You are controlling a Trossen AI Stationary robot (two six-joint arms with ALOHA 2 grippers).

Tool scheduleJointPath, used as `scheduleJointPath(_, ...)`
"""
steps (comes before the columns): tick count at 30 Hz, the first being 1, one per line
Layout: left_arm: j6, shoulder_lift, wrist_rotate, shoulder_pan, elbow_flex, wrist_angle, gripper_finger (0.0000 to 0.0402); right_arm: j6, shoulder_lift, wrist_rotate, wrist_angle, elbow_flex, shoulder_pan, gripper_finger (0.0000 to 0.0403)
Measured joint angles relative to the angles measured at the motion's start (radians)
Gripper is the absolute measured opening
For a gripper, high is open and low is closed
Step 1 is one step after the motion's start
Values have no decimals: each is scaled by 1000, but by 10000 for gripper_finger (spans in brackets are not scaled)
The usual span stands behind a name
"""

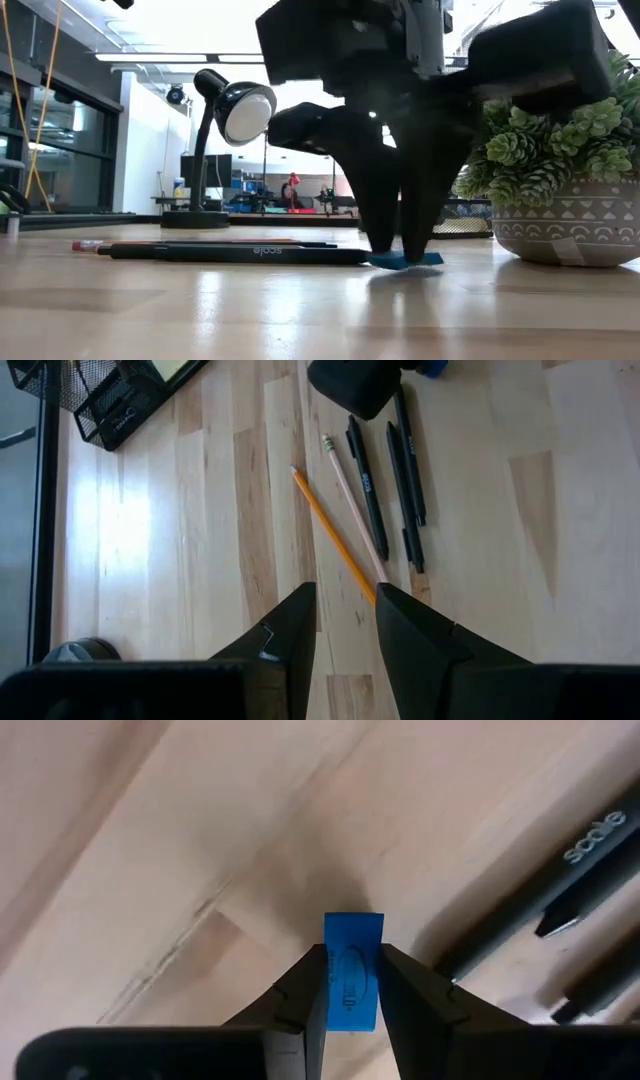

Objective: Pick and place office supplies into organizer
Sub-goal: Put the blue eraser into the desk organizer

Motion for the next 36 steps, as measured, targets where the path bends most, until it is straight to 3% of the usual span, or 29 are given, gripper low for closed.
scheduleJointPath(20, 0, 0, 16, -3, 0, -49, 95, 48, 0, 3, -90, 159, -28, 82)
scheduleJointPath(36, -201, 0, -50, -169, 0, -142, 95, 16, 0, 129, -243, 246, -172, 82)
